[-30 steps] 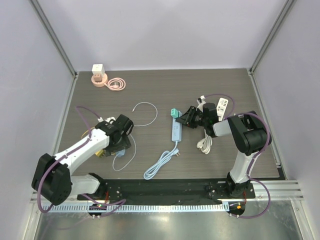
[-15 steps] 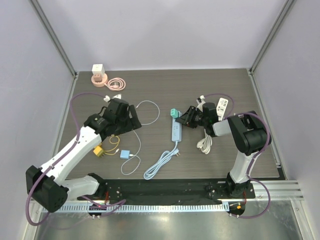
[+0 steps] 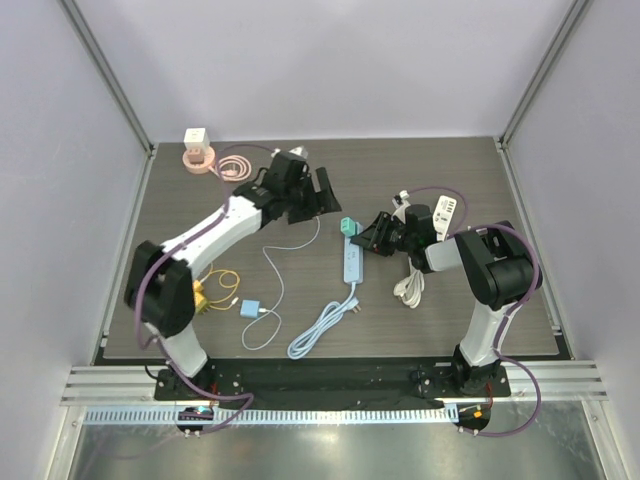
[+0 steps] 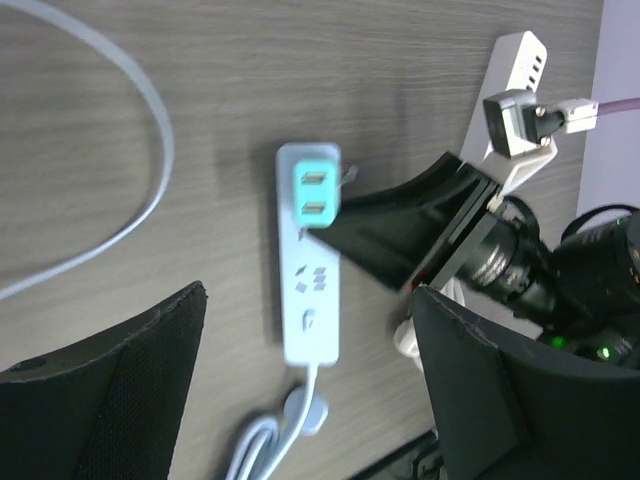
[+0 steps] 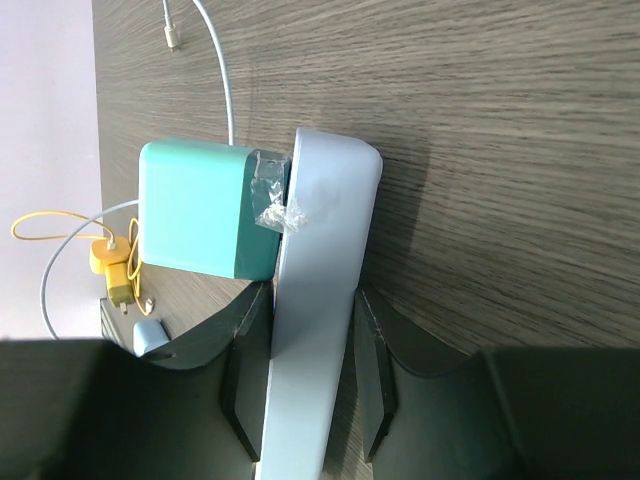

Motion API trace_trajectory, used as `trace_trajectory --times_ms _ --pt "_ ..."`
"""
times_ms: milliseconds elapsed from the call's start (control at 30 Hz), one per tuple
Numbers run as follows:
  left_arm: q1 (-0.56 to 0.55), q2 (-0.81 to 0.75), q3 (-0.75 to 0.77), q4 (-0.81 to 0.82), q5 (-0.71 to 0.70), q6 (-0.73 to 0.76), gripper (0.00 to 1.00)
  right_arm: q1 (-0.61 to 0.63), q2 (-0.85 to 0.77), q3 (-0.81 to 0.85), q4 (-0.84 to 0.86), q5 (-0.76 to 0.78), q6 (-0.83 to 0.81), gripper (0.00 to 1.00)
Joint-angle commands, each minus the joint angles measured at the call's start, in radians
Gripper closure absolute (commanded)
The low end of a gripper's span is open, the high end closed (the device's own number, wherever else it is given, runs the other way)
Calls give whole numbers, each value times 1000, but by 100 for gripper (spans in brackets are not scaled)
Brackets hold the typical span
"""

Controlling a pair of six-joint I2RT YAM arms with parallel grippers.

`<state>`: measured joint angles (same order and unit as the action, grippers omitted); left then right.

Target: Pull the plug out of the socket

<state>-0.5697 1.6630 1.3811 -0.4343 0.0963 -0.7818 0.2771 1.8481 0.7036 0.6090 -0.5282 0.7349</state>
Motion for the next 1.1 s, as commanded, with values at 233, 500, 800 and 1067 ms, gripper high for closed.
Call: trace_trajectory --times_ms 233,500,800,1067 --pt "-59 282 225 57 -13 90 26 -7 16 11 -32 14 -92 97" --pt "-78 357 222 81 3 81 32 -6 26 11 -22 2 -81 97" --pt "-78 414 237 109 16 69 48 -6 23 13 -28 2 -88 96" --pt "-76 419 233 127 26 61 92 -6 22 17 -34 -9 -88 82"
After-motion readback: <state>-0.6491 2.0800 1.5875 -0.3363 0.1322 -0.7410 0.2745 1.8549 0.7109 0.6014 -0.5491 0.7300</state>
